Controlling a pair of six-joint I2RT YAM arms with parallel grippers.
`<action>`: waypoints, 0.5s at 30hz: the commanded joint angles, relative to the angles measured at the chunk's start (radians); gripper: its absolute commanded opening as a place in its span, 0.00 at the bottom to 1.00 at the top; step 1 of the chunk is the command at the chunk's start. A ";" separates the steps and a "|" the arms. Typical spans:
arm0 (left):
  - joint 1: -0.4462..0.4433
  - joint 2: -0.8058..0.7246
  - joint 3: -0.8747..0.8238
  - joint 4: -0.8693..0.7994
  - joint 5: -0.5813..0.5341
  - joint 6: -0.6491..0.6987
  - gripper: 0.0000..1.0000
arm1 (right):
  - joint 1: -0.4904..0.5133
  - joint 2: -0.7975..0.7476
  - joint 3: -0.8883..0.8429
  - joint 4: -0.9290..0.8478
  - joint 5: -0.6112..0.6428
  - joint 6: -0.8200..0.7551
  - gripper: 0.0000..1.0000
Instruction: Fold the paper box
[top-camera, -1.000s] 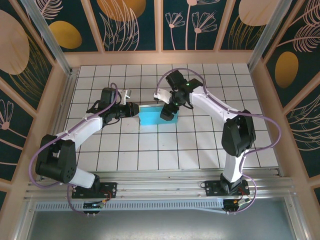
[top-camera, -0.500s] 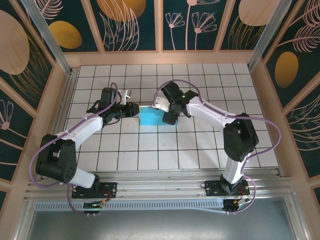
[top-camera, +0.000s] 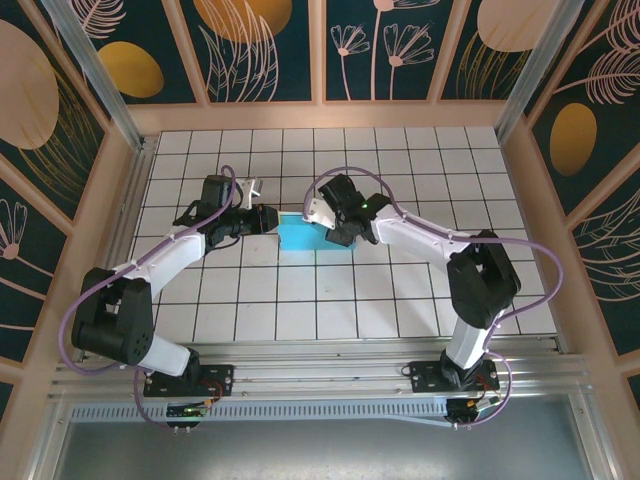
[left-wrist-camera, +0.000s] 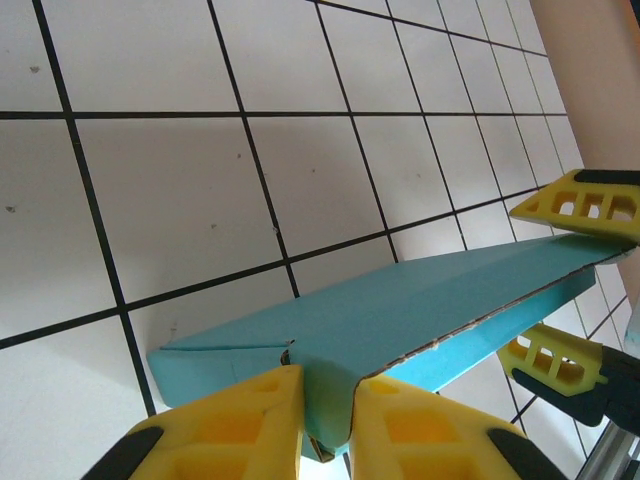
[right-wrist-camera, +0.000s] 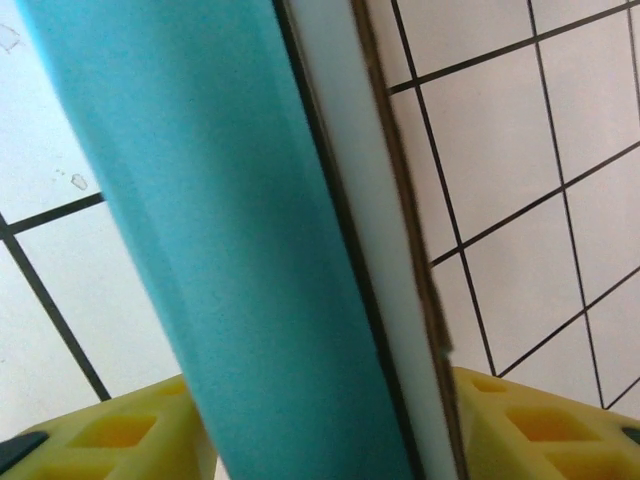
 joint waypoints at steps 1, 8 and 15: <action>-0.007 0.023 0.002 -0.035 0.014 -0.008 0.19 | 0.006 -0.021 -0.036 0.141 0.089 0.006 0.56; -0.006 0.025 0.004 -0.030 0.019 -0.011 0.19 | 0.011 0.006 0.015 0.105 0.031 0.067 0.66; -0.006 0.026 0.009 -0.035 0.020 -0.008 0.19 | 0.005 -0.059 0.114 0.051 -0.105 0.153 0.91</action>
